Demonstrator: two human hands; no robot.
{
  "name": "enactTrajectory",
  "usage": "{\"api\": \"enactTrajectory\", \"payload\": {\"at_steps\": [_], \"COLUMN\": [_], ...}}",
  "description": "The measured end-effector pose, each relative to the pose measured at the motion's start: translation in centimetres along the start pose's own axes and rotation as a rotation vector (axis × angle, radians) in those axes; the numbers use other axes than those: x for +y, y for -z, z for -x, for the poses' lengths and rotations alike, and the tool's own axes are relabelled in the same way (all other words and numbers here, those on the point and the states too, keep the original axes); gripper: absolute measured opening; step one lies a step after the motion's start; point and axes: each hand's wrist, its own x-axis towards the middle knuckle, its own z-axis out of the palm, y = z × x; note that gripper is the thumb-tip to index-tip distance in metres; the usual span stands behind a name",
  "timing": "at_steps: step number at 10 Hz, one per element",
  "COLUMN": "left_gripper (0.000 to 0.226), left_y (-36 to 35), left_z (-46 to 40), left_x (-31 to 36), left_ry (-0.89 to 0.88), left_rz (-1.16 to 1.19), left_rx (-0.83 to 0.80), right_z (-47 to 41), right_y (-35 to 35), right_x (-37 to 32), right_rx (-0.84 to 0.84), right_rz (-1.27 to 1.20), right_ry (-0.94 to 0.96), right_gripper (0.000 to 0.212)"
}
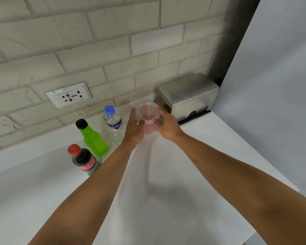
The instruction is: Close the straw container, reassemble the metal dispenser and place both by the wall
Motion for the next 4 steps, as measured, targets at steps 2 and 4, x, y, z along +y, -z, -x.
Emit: {"api": "enactTrajectory", "payload": {"at_steps": [2,4], "left_gripper": [0.072,0.068], "left_y": [0.3,0.8], "left_z": [0.2,1.7], "left_x": [0.6,2.4], "left_ry": [-0.029,-0.239], "left_rz": [-0.027,-0.1], "left_rx": [-0.015,-0.015], "right_z": [0.8,3.5], "right_y": [0.7,2.6], "right_x": [-0.5,-1.0], "right_rx": [-0.034,0.041], "right_rz": [-0.061,-0.164], "right_ry": [0.006,0.194], "right_gripper": [0.052,0.029]}}
